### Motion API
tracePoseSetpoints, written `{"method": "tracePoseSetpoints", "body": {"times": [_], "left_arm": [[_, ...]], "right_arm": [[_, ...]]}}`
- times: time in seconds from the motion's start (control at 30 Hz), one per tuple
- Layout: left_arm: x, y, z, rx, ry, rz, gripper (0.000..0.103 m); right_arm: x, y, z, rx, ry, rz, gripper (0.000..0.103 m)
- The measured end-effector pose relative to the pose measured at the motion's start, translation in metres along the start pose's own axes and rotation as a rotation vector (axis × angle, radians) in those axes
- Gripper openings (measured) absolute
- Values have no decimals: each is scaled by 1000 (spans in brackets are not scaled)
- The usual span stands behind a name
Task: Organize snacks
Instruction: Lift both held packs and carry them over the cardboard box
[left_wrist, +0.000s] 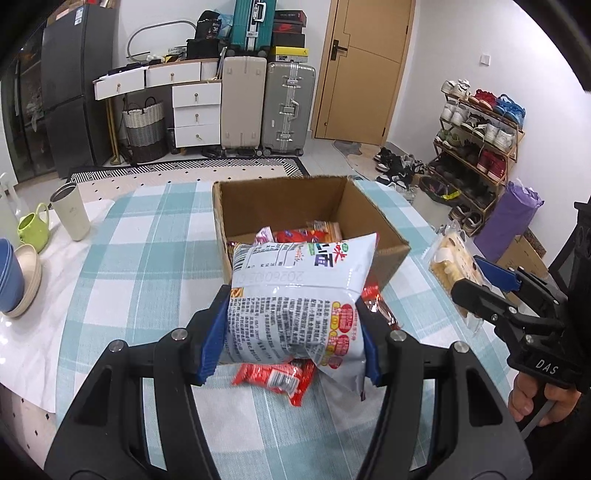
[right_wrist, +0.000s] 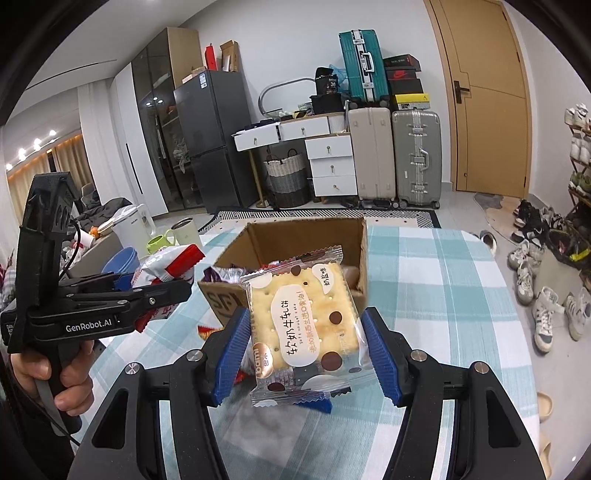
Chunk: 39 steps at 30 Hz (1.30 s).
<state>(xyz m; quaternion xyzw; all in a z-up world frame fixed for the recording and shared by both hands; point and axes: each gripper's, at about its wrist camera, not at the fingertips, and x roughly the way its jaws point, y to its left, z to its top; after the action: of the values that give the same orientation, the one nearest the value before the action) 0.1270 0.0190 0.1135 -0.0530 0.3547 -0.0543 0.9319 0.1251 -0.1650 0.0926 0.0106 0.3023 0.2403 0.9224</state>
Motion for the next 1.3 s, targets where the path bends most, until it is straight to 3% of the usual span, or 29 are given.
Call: {"method": "tracePoseSetpoints", "body": {"times": [0.8, 1.3], "left_arm": [[48, 10, 63, -14, -21, 43, 57], [95, 14, 81, 5, 7, 64, 57]], "right_arm": [[53, 0, 44, -48, -1, 32, 63], [92, -11, 58, -55, 18, 37, 63]]}}
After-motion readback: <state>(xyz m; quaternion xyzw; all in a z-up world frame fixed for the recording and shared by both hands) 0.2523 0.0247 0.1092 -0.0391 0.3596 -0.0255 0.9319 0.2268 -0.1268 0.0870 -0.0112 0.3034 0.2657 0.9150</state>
